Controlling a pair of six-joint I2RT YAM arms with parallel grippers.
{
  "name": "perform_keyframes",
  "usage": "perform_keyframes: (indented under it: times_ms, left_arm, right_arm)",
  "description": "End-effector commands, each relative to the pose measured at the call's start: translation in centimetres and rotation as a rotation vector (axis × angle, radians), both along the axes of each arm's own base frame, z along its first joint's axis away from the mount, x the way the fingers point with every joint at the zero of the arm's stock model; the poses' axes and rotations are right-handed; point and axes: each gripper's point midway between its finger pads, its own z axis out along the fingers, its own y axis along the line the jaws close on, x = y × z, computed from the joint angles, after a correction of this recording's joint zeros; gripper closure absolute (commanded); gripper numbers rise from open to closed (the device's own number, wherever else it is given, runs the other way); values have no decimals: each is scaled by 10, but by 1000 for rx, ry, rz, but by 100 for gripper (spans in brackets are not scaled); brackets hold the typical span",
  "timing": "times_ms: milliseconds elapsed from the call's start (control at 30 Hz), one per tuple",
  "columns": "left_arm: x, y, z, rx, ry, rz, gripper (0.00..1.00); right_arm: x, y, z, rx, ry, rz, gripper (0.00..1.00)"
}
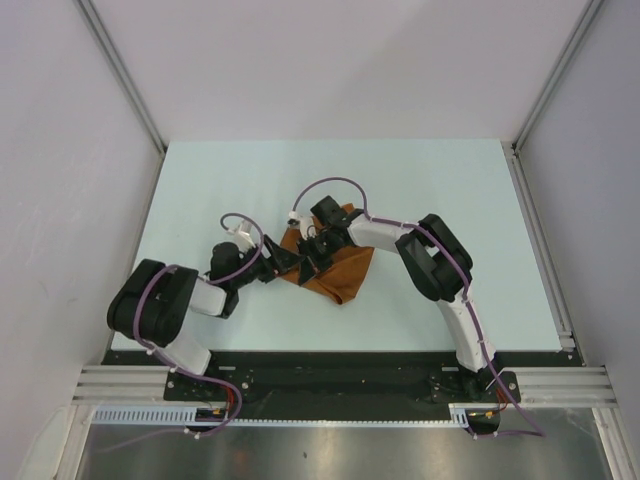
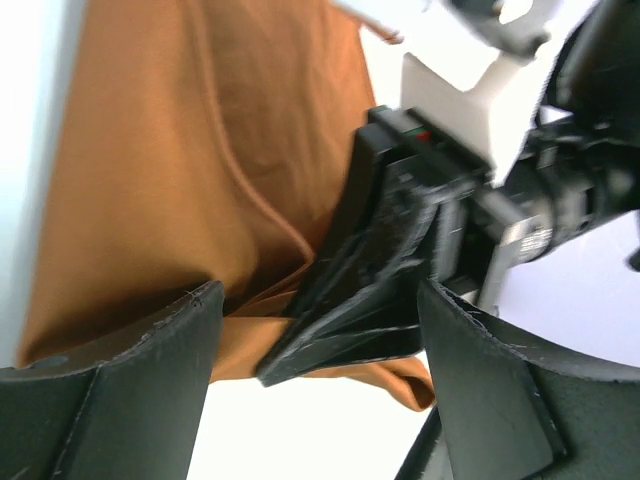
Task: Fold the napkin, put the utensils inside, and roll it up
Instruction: Roll the napkin with the utensil
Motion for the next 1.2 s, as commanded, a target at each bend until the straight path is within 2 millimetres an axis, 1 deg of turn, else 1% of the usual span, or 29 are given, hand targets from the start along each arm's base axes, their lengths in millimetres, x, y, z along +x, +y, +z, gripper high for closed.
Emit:
perform_keyframes:
  times_ms: [0,33,67,133,167,233,267,367,400,467,500,567,600,633,667,733,933,1033,1067,1100,1167]
  left_arm:
    - [0,6,-10,41,-53,23,17]
    - [-2,6,-13,44,-44,24,17]
    - [-3,7,-17,48,-35,25,17]
    - [-5,9,-20,46,-31,30,17]
    - [-6,10,-23,44,-22,33,17]
    - [-6,13,-25,41,-20,42,17]
    - [-7,15,-29,39,-7,45,17]
    - [-5,20,-26,18,-17,60,17]
    - [-7,21,-30,15,-6,62,17]
    - [-5,25,-27,0,-18,75,17]
    - [-6,26,-30,-1,-5,76,17]
    - [-6,27,-33,-3,1,80,17]
    - [-6,27,-34,-4,5,78,17]
    - [-7,27,-38,-6,17,79,17]
    - [-6,27,-36,-16,10,82,17]
    - [-8,28,-40,-20,22,86,17]
    - [-7,30,-40,-32,22,96,17]
    - [-6,32,-38,-25,13,99,17]
    - [-5,33,-37,-24,12,100,17]
    - [-4,33,-37,-19,11,99,17]
    - [-5,35,-41,1,22,101,17]
  right_arm:
    - [-17,-14,-26,-81,81,-11,100]
    - [-17,-15,-26,-77,84,-17,98]
    - [-16,-16,-22,-68,85,-21,93]
    - [-14,-15,-17,-49,77,-33,88]
    - [-13,-17,-15,-43,82,-40,82]
    - [-12,-17,-10,-24,81,-45,75]
    - [-11,-18,-7,-17,77,-48,69]
    - [-12,-20,-2,-7,71,-47,60]
    - [-14,-24,-4,-16,76,-49,58]
    - [-14,-26,0,-16,66,-51,54]
    - [-12,-30,3,-17,61,-61,52]
    - [-12,-37,1,-31,62,-72,49]
    - [-10,-40,6,-25,52,-78,48]
    - [-11,-44,5,-33,54,-84,48]
    - [-11,-46,7,-33,50,-88,46]
    - [-9,-52,11,-34,41,-103,44]
    - [-10,-62,18,-31,31,-116,42]
    - [-13,-69,15,-41,35,-125,42]
    - [-11,-69,23,-21,15,-129,42]
    - [-14,-72,21,-19,20,-129,42]
    - [-14,-70,33,10,4,-132,42]
